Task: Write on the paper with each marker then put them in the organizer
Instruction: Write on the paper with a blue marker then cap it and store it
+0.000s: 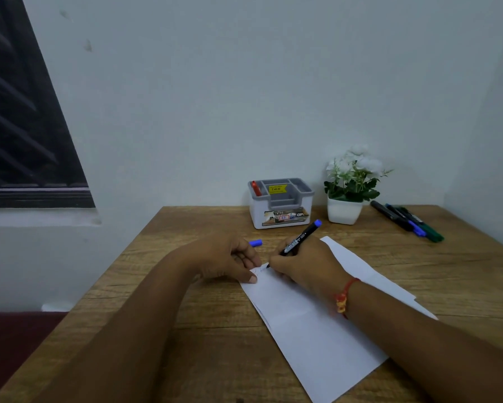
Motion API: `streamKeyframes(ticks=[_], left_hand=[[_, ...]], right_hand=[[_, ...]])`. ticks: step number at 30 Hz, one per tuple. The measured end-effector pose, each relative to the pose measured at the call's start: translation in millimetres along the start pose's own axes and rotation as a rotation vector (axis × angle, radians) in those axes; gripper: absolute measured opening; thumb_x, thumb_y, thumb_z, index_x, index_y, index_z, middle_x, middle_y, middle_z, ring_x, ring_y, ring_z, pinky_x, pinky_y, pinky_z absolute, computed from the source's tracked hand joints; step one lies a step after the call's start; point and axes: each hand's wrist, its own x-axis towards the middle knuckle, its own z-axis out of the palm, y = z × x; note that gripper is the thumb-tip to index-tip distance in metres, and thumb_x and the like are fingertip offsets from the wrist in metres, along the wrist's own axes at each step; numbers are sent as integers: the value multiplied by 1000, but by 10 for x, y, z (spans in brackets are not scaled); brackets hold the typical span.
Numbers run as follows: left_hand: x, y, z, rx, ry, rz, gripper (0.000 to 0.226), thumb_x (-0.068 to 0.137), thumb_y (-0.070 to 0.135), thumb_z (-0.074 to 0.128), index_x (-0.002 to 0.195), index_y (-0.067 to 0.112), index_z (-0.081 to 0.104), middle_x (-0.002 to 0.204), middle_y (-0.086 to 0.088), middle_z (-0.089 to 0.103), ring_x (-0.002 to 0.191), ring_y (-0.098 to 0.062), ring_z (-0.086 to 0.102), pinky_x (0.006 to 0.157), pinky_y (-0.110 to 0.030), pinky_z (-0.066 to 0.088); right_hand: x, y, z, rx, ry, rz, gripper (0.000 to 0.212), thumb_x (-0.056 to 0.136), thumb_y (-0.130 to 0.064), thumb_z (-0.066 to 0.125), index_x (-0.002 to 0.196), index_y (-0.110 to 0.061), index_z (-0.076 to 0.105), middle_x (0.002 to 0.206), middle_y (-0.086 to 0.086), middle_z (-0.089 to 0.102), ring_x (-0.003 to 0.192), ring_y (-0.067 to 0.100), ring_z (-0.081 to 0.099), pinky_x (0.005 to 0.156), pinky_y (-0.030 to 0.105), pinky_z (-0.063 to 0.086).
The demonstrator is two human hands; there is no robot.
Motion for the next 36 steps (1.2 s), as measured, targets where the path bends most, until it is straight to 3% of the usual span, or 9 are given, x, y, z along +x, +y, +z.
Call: streamKeyframes(ticks=[8, 16, 19, 29, 36], left_hand=[[20, -8, -7, -13, -18, 2, 32, 73, 23, 84, 103, 26, 73, 102, 3, 71, 83, -2, 61, 78, -16, 51], [57, -60, -10, -44, -27, 7, 33, 71, 24, 85, 102, 26, 73, 100, 3, 72, 82, -2, 62, 75, -15, 50], [54, -45, -11, -39, -34, 7, 33, 71, 24, 84, 102, 26, 73, 101, 3, 72, 82, -3, 62, 76, -15, 50], [20, 13, -9, -23, -18, -1, 32, 72, 23, 84, 103, 25, 73, 100, 4, 71, 85, -6, 62, 82, -20, 53], [27, 2, -15, -5, -23, 3, 32, 72, 25, 84, 102, 27, 73, 100, 4, 72, 90, -10, 64, 86, -25, 54]], right_hand=[[46, 57, 3, 16, -6, -3, 10, 80, -20, 67, 80, -12, 74, 72, 4, 73, 67, 9, 65, 68, 29, 56], [63, 74, 21, 29, -3, 24, 12, 79, -21, 67, 81, -10, 71, 72, 6, 72, 63, 9, 62, 64, 32, 55], [75, 81, 22, 22, 2, 33, 14, 79, -23, 67, 87, -12, 73, 78, 7, 74, 68, 12, 65, 70, 35, 58], [72, 53, 3, 3, -7, 31, 11, 80, -22, 66, 77, -12, 69, 71, 4, 68, 68, 12, 62, 64, 30, 52], [81, 63, 7, 11, 0, 40, 14, 80, -22, 66, 86, -10, 71, 73, 1, 68, 72, 13, 63, 63, 26, 50]])
